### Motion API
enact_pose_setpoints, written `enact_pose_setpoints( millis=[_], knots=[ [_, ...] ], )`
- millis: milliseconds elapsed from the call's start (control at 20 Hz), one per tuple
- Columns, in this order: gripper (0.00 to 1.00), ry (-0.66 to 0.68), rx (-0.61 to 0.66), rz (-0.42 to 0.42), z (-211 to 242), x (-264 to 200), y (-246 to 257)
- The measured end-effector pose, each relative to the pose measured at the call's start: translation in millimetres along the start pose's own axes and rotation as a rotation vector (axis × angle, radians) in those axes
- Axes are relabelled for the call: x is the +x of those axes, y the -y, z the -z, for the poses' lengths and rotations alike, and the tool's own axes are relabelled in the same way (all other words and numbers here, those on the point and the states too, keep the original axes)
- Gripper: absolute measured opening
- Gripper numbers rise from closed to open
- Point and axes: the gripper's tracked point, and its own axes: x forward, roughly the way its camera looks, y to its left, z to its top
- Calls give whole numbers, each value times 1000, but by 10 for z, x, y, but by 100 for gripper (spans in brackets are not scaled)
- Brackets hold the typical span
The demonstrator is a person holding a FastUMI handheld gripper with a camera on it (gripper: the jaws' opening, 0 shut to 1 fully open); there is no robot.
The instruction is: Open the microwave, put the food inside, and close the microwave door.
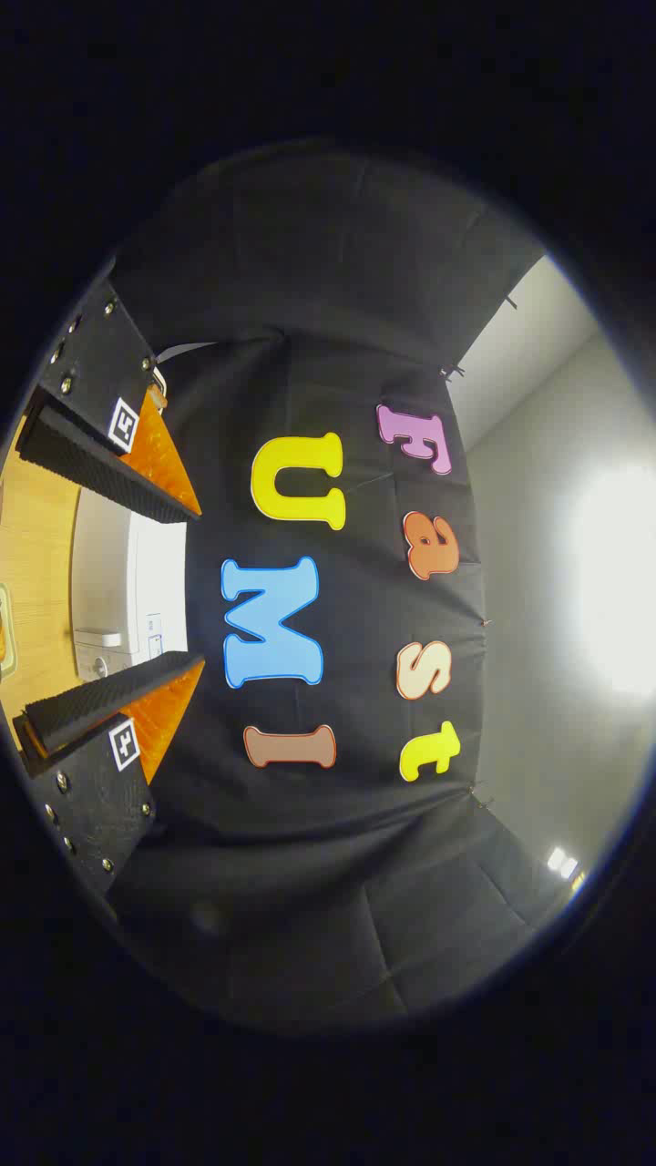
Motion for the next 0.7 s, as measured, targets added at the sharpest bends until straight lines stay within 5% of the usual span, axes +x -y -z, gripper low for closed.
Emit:
enact_pose_setpoints(
  millis=[700],
  knots=[
    [91, 5, -51, -14, 34, 34, -214]
  ],
)
